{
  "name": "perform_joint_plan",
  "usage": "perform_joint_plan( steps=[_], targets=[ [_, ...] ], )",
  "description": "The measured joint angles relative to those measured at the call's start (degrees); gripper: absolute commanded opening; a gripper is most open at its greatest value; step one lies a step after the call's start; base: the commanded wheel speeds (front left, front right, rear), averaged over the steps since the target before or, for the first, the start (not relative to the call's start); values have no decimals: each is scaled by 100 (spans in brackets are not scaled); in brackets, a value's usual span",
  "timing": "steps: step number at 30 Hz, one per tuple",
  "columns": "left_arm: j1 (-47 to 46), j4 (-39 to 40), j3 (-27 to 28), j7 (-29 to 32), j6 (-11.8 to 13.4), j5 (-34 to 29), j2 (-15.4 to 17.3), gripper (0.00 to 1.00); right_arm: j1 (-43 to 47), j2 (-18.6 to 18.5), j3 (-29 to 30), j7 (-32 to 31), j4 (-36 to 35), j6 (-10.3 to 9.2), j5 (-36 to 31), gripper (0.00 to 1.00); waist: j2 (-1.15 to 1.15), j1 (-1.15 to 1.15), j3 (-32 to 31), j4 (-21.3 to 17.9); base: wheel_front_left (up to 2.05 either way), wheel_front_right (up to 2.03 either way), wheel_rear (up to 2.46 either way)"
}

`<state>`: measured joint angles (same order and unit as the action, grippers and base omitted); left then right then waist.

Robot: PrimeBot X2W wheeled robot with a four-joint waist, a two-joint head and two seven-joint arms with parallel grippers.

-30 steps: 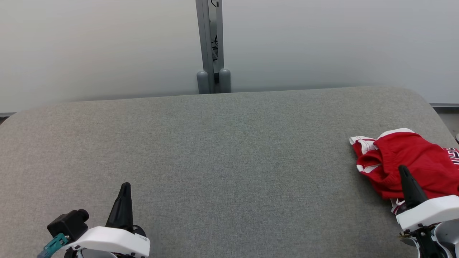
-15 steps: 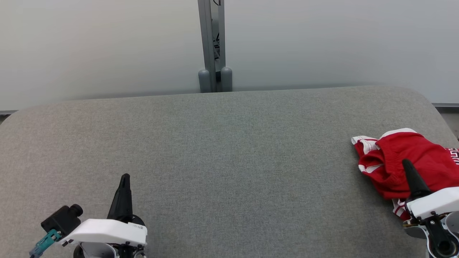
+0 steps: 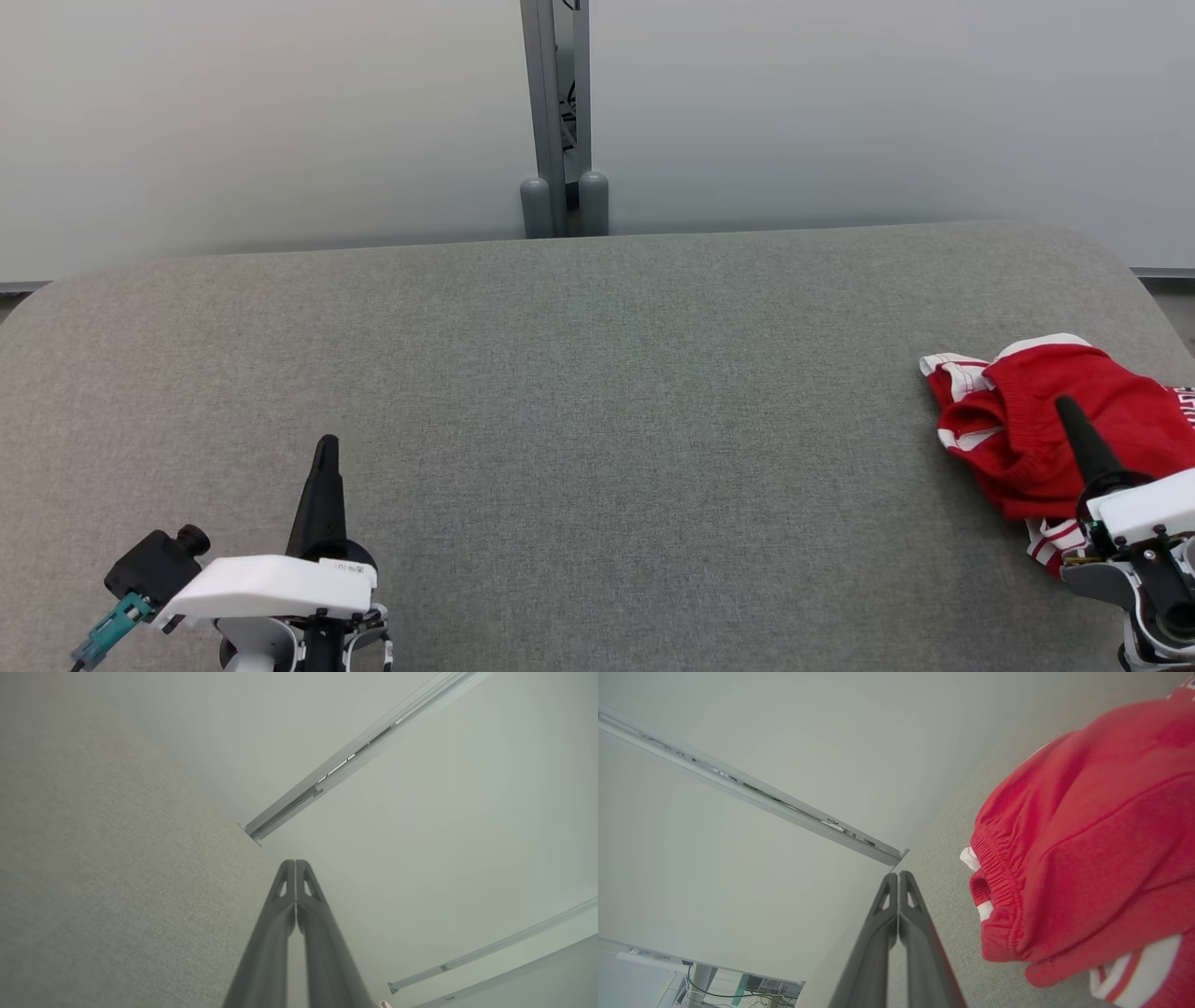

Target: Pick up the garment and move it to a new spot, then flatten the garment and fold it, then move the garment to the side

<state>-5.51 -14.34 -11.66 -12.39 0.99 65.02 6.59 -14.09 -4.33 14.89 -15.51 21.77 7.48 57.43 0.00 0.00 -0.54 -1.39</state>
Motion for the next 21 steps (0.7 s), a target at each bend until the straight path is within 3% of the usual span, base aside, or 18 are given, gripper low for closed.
perform_joint_plan(
  steps=[21],
  targets=[
    [-297,-202,77,-102,-308,1124,-153,0,-437,-114,235,-376,483,-1,1160,0,0,0,37,47,0,0,0]
  ],
)
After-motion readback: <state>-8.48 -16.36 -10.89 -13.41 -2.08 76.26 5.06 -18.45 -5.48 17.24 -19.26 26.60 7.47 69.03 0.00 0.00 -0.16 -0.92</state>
